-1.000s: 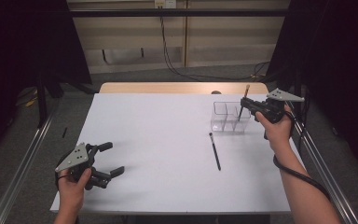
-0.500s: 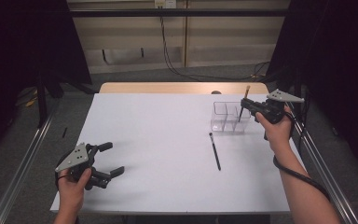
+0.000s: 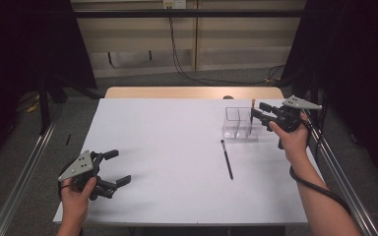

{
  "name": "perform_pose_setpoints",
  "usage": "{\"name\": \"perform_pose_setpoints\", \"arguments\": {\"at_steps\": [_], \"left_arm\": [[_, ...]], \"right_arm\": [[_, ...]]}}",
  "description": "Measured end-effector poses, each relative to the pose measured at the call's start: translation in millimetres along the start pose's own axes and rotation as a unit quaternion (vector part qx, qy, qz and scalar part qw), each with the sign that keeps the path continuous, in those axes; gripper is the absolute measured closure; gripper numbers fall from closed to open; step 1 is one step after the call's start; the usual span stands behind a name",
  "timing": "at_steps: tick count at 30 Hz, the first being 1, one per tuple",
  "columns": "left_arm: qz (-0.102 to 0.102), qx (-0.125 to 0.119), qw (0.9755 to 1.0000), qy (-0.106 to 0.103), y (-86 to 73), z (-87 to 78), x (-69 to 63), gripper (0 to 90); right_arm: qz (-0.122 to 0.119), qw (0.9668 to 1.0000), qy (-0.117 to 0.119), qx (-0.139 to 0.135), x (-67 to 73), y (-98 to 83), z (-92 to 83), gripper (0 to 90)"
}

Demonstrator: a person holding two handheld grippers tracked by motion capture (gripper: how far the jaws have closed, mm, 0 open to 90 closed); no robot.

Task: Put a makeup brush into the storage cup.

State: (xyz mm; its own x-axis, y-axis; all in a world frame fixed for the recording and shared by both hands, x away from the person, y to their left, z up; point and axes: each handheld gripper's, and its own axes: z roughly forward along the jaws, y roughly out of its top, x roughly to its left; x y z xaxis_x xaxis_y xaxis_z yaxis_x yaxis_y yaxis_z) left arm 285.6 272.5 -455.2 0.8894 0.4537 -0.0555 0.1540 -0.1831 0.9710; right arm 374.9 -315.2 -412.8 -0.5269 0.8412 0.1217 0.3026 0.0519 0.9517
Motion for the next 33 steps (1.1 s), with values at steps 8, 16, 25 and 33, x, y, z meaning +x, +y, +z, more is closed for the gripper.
{"name": "perform_pose_setpoints", "arguments": {"at_steps": [8,16,25,33], "left_arm": [[0.003,-0.001,1.0,0.001,0.6,-0.3,0.0,0.4],[0.001,-0.004,1.0,0.002,0.8,-1.2,-0.3,0.4],[0.002,-0.002,1.0,0.002,0.0,-1.4,0.3,0.4],[0.002,-0.003,1.0,0.001,-0.1,-1.4,0.8,0.4]], "right_arm": [[0.001,0.9999,0.01,-0.005,4.3,-1.0,-4.3,32.7],[-0.001,0.9998,0.02,-0.007,10.6,-4.9,-7.8,22.3],[-0.009,0.9997,0.024,-0.005,17.8,-10.8,-13.0,13.9],[-0.016,0.9994,0.029,0.005,23.3,-22.1,-18.8,9.9]]}}
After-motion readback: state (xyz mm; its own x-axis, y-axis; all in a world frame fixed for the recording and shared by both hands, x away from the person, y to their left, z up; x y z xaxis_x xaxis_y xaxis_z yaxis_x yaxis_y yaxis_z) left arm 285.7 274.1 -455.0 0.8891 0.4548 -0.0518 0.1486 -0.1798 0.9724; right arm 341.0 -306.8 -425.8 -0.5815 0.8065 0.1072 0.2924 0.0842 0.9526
